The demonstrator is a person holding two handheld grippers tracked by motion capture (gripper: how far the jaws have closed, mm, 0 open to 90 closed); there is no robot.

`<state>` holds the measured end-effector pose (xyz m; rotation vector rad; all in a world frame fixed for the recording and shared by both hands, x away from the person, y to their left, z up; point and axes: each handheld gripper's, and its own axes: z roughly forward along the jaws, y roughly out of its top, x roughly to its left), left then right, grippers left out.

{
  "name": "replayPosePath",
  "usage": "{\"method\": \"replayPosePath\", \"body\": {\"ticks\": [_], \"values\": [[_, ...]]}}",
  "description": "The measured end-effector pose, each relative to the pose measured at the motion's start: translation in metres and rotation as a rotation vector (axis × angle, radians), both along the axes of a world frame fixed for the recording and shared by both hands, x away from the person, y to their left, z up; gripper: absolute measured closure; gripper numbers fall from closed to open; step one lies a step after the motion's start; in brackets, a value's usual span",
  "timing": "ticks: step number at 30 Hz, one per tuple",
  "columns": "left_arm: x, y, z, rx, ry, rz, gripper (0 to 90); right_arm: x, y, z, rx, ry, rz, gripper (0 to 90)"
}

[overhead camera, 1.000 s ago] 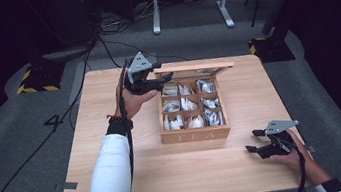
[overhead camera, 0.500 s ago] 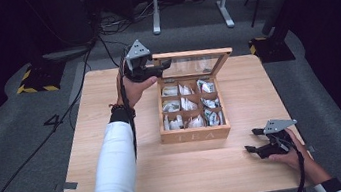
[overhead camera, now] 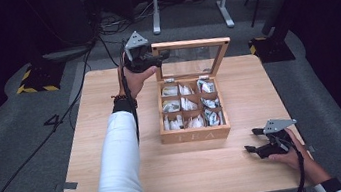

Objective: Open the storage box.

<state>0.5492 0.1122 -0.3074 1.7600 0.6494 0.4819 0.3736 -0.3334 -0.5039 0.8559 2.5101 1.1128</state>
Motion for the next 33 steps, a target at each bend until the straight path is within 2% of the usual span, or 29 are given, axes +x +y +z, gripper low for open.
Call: {"method": "replayPosePath", "body": {"ticks": [6, 7, 8, 9, 11, 20, 33], "values": [[0.012, 0.0, 0.0, -0.003, 0.003, 0.015, 45.7, 0.001, 0.0, 0.0, 0.002, 0.002, 0.001, 20.6], [0.014, 0.001, 0.0, 0.007, 0.016, 0.039, 46.0, 0.001, 0.0, 0.0, 0.003, 0.002, 0.001, 20.6], [0.017, 0.001, -0.002, 0.004, 0.02, 0.038, 51.6, 0.001, 0.0, 0.0, 0.002, 0.003, 0.0, 20.5], [0.019, 0.002, -0.003, -0.002, 0.02, 0.036, 52.1, 0.001, 0.0, 0.0, 0.002, 0.002, -0.001, 20.5], [0.022, 0.003, -0.004, -0.02, 0.026, 0.036, 52.3, 0.001, 0.0, 0.0, 0.002, 0.002, -0.002, 20.5], [0.035, -0.002, -0.005, 0.007, 0.016, 0.089, 52.5, 0.001, 0.001, 0.0, 0.003, 0.002, -0.004, 20.5], [0.052, -0.004, -0.017, 0.001, 0.038, 0.157, 54.5, 0.001, 0.001, 0.0, 0.003, 0.001, -0.006, 20.4]]}}
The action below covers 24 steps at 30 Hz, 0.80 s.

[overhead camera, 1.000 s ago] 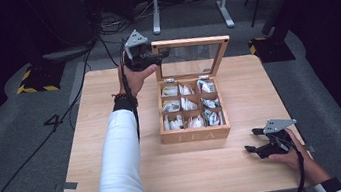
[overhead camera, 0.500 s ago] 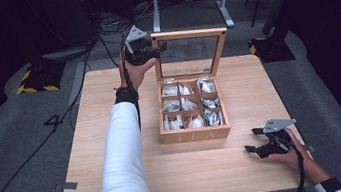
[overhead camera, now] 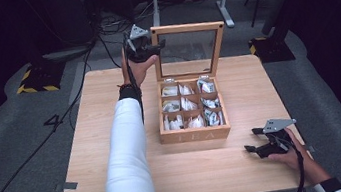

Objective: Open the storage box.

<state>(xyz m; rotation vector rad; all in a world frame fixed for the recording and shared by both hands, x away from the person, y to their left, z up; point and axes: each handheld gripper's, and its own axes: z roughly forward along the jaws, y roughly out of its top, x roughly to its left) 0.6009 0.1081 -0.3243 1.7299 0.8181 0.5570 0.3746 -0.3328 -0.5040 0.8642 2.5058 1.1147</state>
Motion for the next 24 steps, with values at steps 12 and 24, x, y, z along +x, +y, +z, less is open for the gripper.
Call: {"method": "replayPosePath", "body": {"ticks": [12, 24], "values": [[0.012, 0.001, -0.027, 0.009, 0.077, 0.035, 56.4, 0.0, 0.0, 0.0, 0.0, 0.001, -0.018, 20.4], [0.015, 0.0, -0.06, 0.078, 0.159, 0.05, 55.4, 0.0, 0.0, 0.0, -0.002, 0.0, -0.018, 20.3]]}}
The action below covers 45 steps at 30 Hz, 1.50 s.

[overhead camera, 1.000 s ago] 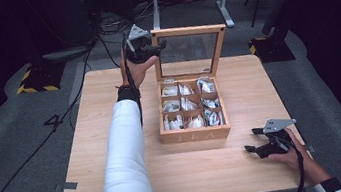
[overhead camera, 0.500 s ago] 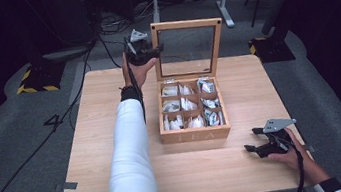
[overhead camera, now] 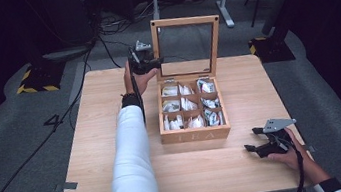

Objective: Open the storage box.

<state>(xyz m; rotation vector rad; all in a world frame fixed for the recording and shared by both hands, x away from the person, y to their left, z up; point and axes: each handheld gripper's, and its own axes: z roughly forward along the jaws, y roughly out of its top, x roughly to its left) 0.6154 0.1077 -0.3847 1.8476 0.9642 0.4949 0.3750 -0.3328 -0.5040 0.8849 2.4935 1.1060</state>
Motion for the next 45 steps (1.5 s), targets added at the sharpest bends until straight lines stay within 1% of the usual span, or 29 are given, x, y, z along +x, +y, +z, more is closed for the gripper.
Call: {"method": "replayPosePath", "body": {"ticks": [3, 4, 9, 12, 15, 17, 21, 24, 26, 29, 31, 32, 33, 35, 36, 37, 38, 40, 41, 42, 43, 45], "values": [[-0.002, -0.002, -0.004, 0.024, 0.009, 0.004, 55.2, 0.0, 0.0, 0.0, 0.0, 0.0, 0.0, 20.2], [-0.003, -0.002, -0.005, 0.021, 0.008, 0.007, 55.0, 0.0, 0.0, 0.0, 0.0, 0.0, 0.0, 20.3], [-0.005, -0.001, -0.012, 0.031, 0.023, 0.002, 54.9, 0.0, 0.0, 0.0, -0.001, 0.0, -0.001, 20.2], [-0.006, -0.001, -0.02, 0.041, 0.046, -0.008, 55.0, 0.0, 0.0, 0.0, -0.001, -0.001, -0.002, 20.1], [-0.007, -0.001, -0.027, 0.068, 0.07, -0.018, 54.9, 0.0, 0.0, 0.0, -0.001, -0.001, -0.001, 20.1], [-0.009, 0.0, -0.031, 0.071, 0.074, -0.021, 54.8, 0.0, 0.0, 0.0, -0.002, -0.001, -0.002, 20.1], [-0.011, 0.002, -0.029, 0.073, 0.067, -0.017, 54.4, 0.0, 0.0, 0.0, -0.001, 0.0, -0.001, 20.1], [-0.016, 0.005, -0.022, 0.071, 0.049, -0.013, 52.1, 0.0, 0.0, 0.0, -0.002, -0.001, -0.002, 20.1], [-0.022, 0.008, -0.017, 0.078, 0.038, -0.014, 49.0, 0.0, 0.0, 0.0, -0.001, -0.001, -0.002, 20.1], [-0.035, 0.013, -0.01, 0.113, 0.017, -0.012, 45.3, 0.0, 0.0, 0.0, -0.001, -0.001, -0.002, 20.1], [-0.043, 0.018, -0.005, 0.12, 0.01, -0.017, 42.2, 0.0, 0.0, 0.0, -0.002, -0.001, -0.004, 20.1], [-0.048, 0.021, -0.003, 0.115, 0.013, -0.022, 40.9, -0.001, 0.0, 0.0, -0.002, -0.001, -0.004, 20.1], [-0.052, 0.024, 0.0, 0.125, 0.011, -0.029, 39.2, -0.001, 0.0, 0.0, -0.002, -0.001, -0.004, 20.2], [-0.06, 0.03, 0.004, 0.158, 0.0, -0.028, 37.8, -0.001, -0.001, 0.0, -0.004, 0.001, -0.001, 20.5], [-0.065, 0.033, 0.006, 0.169, 0.003, -0.028, 36.8, -0.001, -0.001, 0.0, -0.005, 0.001, -0.001, 20.5], [-0.069, 0.036, 0.007, 0.174, 0.002, -0.033, 34.5, -0.001, -0.001, 0.001, -0.006, 0.001, -0.002, 20.6], [-0.074, 0.04, 0.008, 0.184, 0.011, -0.034, 32.0, -0.001, -0.001, 0.001, -0.007, 0.001, -0.002, 20.6], [-0.085, 0.045, 0.008, 0.198, -0.002, -0.036, 29.2, -0.001, -0.001, 0.001, -0.008, 0.002, -0.002, 20.8], [-0.091, 0.049, 0.007, 0.201, 0.0, -0.041, 28.2, -0.001, -0.001, 0.001, -0.009, 0.003, -0.003, 20.9], [-0.095, 0.051, 0.006, 0.21, 0.0, -0.045, 26.5, -0.001, -0.001, 0.001, -0.01, 0.005, -0.003, 21.0], [-0.099, 0.054, 0.005, 0.218, 0.009, -0.045, 24.7, -0.001, -0.001, 0.001, -0.013, 0.006, -0.003, 21.4], [-0.108, 0.059, 0.003, 0.253, 0.013, -0.031, 21.0, -0.001, -0.002, 0.002, -0.007, 0.021, 0.001, 21.5]]}}
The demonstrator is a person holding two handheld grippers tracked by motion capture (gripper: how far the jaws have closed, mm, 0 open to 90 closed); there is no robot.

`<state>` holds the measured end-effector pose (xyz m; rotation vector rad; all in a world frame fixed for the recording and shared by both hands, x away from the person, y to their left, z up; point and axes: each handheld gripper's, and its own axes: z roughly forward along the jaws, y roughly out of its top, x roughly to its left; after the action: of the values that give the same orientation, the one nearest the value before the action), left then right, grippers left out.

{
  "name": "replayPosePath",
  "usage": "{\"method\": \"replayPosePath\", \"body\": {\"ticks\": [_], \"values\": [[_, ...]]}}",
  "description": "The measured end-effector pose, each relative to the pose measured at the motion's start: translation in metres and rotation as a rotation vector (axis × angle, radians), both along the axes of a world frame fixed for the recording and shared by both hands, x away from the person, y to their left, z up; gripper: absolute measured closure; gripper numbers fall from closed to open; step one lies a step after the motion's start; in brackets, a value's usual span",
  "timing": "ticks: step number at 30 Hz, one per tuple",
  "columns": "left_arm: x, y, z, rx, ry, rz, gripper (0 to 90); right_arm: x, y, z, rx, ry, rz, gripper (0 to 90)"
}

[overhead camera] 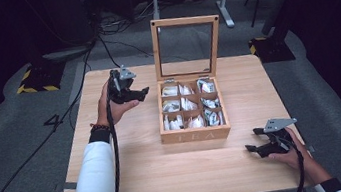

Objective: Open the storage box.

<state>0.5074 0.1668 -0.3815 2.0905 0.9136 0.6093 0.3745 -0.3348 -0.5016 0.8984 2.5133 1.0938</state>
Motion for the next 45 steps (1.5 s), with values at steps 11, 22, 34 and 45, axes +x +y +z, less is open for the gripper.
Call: {"method": "replayPosePath", "body": {"ticks": [11, 22, 34, 45], "values": [[-0.051, 0.028, -0.017, 0.059, -0.007, -0.033, 15.9, 0.003, 0.0, 0.011, 0.018, 0.008, 0.011, 27.0], [-0.09, 0.027, -0.041, 0.133, 0.027, -0.087, 16.2, 0.002, 0.004, 0.046, 0.054, -0.067, 0.014, 32.8], [-0.123, 0.027, -0.063, 0.147, 0.063, -0.119, 16.5, 0.013, 0.022, 0.085, 0.091, -0.134, 0.028, 36.9], [-0.147, 0.033, -0.078, 0.141, 0.103, -0.144, 16.6, 0.03, 0.071, 0.104, 0.105, -0.154, 0.082, 39.8]]}}
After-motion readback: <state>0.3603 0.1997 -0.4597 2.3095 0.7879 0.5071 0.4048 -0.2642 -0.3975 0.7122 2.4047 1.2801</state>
